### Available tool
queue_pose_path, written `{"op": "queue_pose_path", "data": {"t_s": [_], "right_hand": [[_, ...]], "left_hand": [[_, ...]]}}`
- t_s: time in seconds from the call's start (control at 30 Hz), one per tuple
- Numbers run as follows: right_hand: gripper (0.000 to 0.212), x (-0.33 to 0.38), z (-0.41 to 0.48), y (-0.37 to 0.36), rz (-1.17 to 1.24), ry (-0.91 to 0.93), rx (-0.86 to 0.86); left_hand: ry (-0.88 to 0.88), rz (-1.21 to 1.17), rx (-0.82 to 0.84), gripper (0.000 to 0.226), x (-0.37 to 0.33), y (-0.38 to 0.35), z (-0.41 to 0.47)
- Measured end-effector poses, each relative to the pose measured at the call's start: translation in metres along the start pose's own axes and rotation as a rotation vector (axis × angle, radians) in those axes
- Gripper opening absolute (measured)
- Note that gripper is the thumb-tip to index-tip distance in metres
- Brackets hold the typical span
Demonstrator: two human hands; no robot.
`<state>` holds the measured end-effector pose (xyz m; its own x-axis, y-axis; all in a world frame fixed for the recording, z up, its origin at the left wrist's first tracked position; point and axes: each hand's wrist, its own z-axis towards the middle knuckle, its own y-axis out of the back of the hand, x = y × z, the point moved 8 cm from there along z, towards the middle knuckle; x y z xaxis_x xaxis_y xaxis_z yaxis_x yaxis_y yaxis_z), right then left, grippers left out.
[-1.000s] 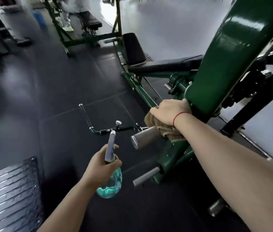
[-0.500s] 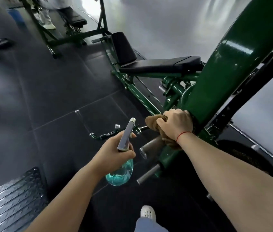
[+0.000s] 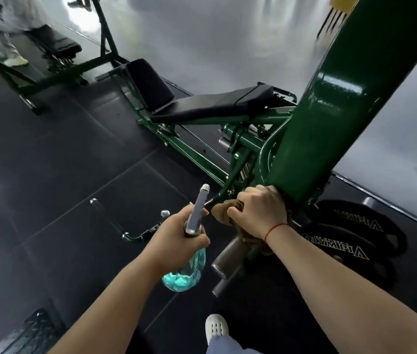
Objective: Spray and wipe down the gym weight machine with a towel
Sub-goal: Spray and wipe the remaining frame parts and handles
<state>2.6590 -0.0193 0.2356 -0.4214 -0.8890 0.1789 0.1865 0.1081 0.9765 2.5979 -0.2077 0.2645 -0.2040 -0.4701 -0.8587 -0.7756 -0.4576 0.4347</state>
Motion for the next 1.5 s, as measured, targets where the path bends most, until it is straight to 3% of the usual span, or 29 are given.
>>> {"op": "queue_pose_path", "data": {"t_s": [0.3, 0.53, 0.67, 0.8, 0.9, 1.0, 1.17, 1.5], "right_hand": [[0.031, -0.010, -0.007, 0.005, 0.062, -0.154, -0.143], [0.035, -0.008, -0.008, 0.005, 0.026, -0.241, -0.072], [0.042, -0.004, -0.002, 0.012, 0.069, -0.429, -0.046], [0.045, -0.003, -0.005, 0.019, 0.289, -0.786, -0.127], [0.030, 0.012, -0.020, 0.025, 0.534, -0.997, -0.313], [0.018, 0.030, -0.039, 0.025, 0.827, -1.116, -0.531], [0.024, 0.039, -0.052, 0.015, 1.241, -1.282, -0.843], [0.027, 0.021, -0.024, -0.018, 1.340, -1.416, -0.648]], "left_hand": [[-0.004, 0.022, 0.092, 0.043, 0.016, 0.006, 0.031], [-0.080, 0.080, 0.321, 0.043, 0.023, 0.035, 0.074], [-0.161, 0.095, 0.446, 0.041, 0.026, 0.060, 0.102], [-0.199, 0.095, 0.555, 0.043, 0.028, 0.076, 0.124], [-0.191, 0.067, 0.599, 0.044, 0.029, 0.078, 0.138], [-0.163, 0.006, 0.602, 0.045, 0.027, 0.070, 0.150], [-0.162, 0.007, 0.625, 0.040, 0.020, 0.049, 0.164], [-0.245, 0.173, 0.537, 0.021, -0.007, 0.044, 0.194]]}}
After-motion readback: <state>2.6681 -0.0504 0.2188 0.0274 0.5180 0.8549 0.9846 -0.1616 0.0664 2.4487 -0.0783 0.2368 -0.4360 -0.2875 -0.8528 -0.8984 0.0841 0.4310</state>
